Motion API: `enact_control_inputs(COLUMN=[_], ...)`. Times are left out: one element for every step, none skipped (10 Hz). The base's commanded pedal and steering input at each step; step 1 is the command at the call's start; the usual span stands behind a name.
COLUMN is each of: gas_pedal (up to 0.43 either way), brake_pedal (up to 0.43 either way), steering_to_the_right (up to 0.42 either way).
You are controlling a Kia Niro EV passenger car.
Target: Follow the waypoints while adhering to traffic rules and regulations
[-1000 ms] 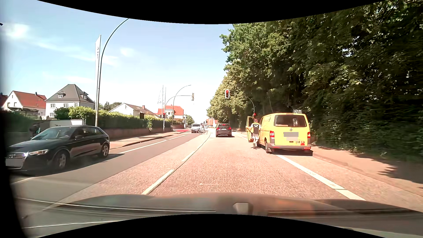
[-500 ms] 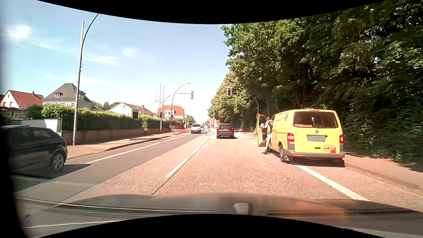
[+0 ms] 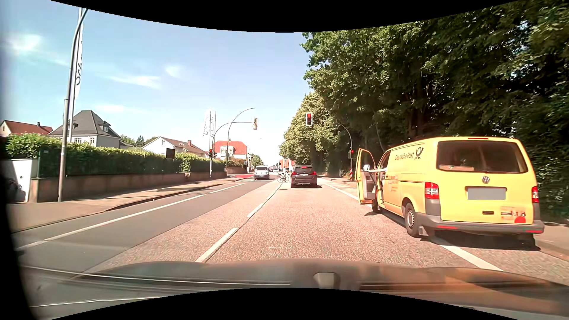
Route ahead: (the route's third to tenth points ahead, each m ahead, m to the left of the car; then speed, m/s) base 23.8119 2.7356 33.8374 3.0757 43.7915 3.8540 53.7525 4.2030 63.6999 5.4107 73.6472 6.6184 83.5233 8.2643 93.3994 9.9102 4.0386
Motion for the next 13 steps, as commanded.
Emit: enact_control_inputs(gas_pedal=[0.000, 0.000, 0.000, 0.000, 0.000, 0.000, 0.000, 0.000, 0.000, 0.000, 0.000, 0.000, 0.000], brake_pedal=[0.006, 0.006, 0.006, 0.006, 0.006, 0.006, 0.006, 0.006, 0.006, 0.006, 0.006, 0.006, 0.006], steering_to_the_right=[0.000, 0.000, 0.000, 0.001, 0.004, 0.009, 0.015, 0.017, 0.016, 0.014, 0.013, 0.012, 0.011])
